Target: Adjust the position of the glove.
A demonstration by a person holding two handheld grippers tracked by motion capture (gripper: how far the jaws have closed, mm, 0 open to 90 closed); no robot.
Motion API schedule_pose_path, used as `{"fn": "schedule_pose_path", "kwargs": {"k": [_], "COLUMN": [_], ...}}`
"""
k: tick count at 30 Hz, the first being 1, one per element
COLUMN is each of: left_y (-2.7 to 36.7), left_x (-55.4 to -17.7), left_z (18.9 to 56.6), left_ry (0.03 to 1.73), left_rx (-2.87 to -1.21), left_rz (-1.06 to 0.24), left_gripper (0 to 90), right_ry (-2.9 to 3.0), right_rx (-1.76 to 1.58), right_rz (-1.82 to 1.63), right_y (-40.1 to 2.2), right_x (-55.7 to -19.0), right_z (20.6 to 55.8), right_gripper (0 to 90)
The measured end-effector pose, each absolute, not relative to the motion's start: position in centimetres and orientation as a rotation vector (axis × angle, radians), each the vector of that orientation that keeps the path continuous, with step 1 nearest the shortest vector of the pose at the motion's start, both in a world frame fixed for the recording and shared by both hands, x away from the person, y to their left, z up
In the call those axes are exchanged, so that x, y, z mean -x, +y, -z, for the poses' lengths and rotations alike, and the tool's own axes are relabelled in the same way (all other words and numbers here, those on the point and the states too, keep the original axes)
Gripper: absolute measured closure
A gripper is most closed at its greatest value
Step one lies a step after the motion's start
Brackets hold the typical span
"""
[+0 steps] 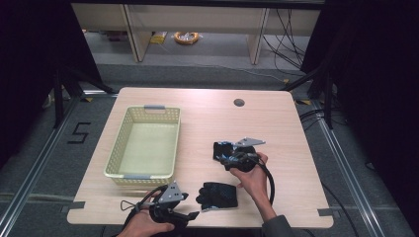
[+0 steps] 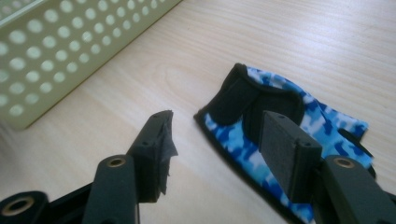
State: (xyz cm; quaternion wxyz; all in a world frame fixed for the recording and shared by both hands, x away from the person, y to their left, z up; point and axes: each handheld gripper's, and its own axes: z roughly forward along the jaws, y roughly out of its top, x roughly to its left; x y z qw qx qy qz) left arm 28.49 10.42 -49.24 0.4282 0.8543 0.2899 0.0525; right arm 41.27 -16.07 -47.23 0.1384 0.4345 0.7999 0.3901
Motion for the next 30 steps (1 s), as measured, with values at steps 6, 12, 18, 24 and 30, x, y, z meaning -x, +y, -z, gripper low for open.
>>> {"fn": "schedule_pose_path", "kwargs": {"k": [6, 12, 18, 24, 30], "left_y": [11.1, 11.8, 12.0, 11.8, 11.8], "left_x": [-28.5, -28.6, -28.7, -28.6, -28.6], "left_z": [49.3, 49.3, 49.6, 49.5, 49.6], "left_ry": [0.722, 0.742, 0.752, 0.736, 0.754], "left_rx": [-2.148, -2.125, -2.139, -2.132, -2.116], "left_rz": [-0.138, -0.14, -0.135, -0.123, -0.121], "left_gripper": [29.8, 29.8, 30.0, 30.3, 30.7], "right_ry": [2.315, 2.329, 2.309, 2.371, 2.383], "right_rx": [-1.325, -1.391, -1.406, -1.239, -1.194], "right_rz": [-1.088, -0.997, -0.931, -0.863, -0.872], "right_y": [-14.3, -12.4, -11.9, -12.0, -12.7], "right_x": [-44.0, -46.0, -46.3, -46.2, -45.9], "right_z": [48.3, 49.3, 50.0, 50.3, 50.2], "right_gripper": [43.0, 42.4, 43.5, 58.1, 76.3]}}
